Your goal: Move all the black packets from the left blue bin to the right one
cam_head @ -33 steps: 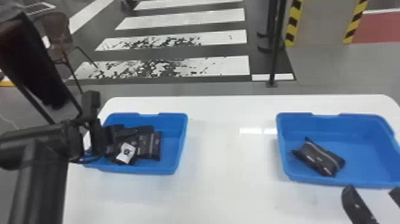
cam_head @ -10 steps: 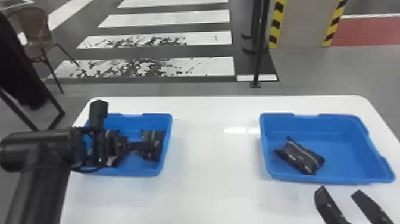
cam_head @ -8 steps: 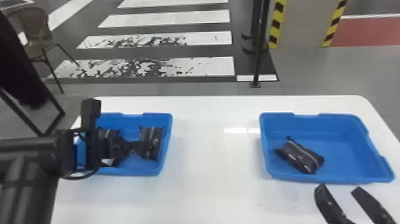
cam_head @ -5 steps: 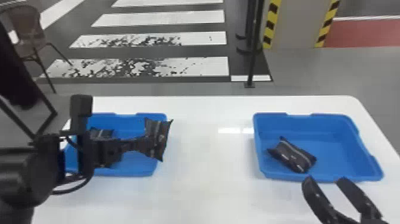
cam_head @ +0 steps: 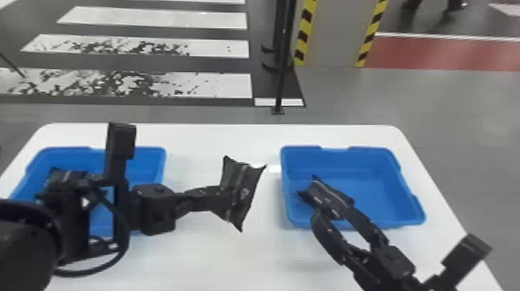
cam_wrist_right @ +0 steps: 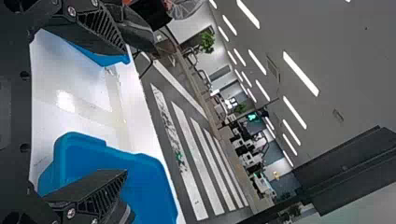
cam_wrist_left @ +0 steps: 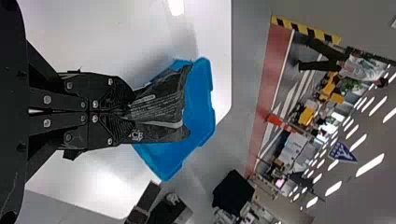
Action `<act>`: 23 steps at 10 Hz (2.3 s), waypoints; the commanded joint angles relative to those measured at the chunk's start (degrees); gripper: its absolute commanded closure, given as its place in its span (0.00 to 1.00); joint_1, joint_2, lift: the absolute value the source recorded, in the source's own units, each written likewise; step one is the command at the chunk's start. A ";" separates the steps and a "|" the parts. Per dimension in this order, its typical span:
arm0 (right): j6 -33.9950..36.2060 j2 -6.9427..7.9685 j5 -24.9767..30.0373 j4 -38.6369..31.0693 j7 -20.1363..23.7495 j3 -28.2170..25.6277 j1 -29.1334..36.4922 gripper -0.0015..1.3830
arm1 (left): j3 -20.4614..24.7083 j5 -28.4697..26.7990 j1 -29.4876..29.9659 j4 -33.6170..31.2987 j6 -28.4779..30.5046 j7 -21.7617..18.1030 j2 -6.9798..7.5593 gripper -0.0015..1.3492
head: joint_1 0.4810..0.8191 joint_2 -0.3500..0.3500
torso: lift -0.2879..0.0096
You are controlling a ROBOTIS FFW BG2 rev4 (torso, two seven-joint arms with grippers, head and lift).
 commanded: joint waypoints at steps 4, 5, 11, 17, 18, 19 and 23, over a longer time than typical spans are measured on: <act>2.04 -1.24 -3.50 2.62 -0.08 2.54 -5.71 0.10 | -7.90 3.65 -1.48 -0.02 -0.18 0.26 0.23 0.90 | 0.63 0.25 | 0.50; 2.47 -1.41 -4.30 2.62 -0.08 3.56 -6.27 0.13 | -8.47 3.88 -1.48 0.13 -0.18 0.26 0.23 0.90 | 0.63 0.24 | 0.50; 2.32 -1.50 -9.10 4.45 -0.08 4.25 -6.41 0.59 | -8.24 3.65 -1.62 0.27 0.10 0.35 0.32 0.90 | 0.63 0.26 | 0.50; 2.32 -1.50 -11.15 5.57 0.10 3.22 -5.71 0.40 | -5.27 3.31 -0.64 0.27 0.10 0.35 0.32 0.90 | 0.63 0.29 | 0.50; 2.32 -1.50 -11.50 5.57 0.10 3.22 -5.71 0.40 | -5.15 3.31 -0.64 0.27 0.10 0.35 0.32 0.90 | 0.63 0.29 | 0.50; 2.32 -1.50 -11.73 5.29 0.10 3.22 -5.71 0.40 | -5.04 3.08 -0.50 0.27 0.10 0.35 0.32 0.90 | 0.63 0.29 | 0.50; 1.76 -1.50 -13.21 3.89 0.18 3.33 -4.86 0.40 | -3.21 2.05 0.49 0.41 0.95 0.35 0.32 0.90 | 0.63 0.31 | 0.50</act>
